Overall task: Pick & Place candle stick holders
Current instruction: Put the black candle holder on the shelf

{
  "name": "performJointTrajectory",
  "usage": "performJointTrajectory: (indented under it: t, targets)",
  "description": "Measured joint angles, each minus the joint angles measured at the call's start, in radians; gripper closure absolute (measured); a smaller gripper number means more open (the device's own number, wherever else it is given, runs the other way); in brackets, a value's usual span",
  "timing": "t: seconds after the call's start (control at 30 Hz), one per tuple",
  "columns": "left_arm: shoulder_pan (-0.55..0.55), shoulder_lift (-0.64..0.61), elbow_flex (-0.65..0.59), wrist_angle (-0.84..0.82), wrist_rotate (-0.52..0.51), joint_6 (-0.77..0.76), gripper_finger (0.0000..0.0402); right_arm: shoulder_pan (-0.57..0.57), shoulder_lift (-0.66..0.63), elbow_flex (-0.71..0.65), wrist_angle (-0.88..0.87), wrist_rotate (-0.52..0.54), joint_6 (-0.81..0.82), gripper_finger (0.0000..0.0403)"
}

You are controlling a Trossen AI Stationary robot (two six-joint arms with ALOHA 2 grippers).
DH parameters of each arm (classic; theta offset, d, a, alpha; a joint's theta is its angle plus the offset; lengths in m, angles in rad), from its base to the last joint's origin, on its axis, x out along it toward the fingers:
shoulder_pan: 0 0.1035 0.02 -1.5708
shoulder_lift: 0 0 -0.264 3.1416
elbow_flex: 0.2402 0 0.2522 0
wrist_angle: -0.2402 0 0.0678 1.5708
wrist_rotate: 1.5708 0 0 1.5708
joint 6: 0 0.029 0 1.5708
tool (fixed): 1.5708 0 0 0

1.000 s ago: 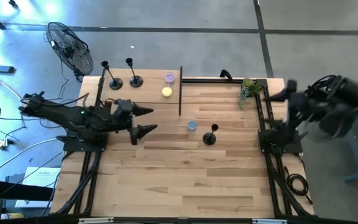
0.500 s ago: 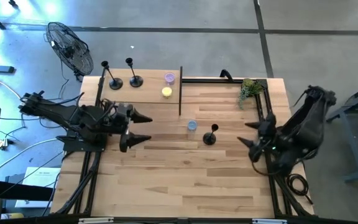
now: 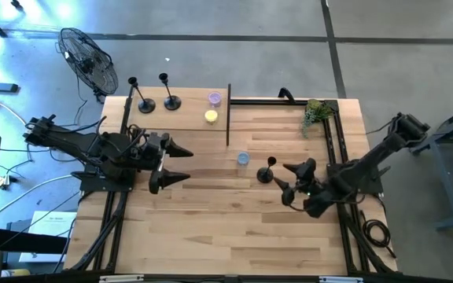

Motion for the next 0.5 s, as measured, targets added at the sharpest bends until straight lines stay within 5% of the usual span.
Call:
performJointTrajectory:
  t: [0.27, 0.5]
  targets:
    - [0.000, 0.000, 0.000, 0.000, 0.021, 0.000, 0.0023, -0.097, 0.027, -0.185, 0.381, -0.058, -0.166, 0.0091]
    - [0.000, 0.000, 0.000, 0.000, 0.021, 0.000, 0.0023, -0.157, 0.104, -0.198, 0.494, -0.099, -0.281, 0.0091]
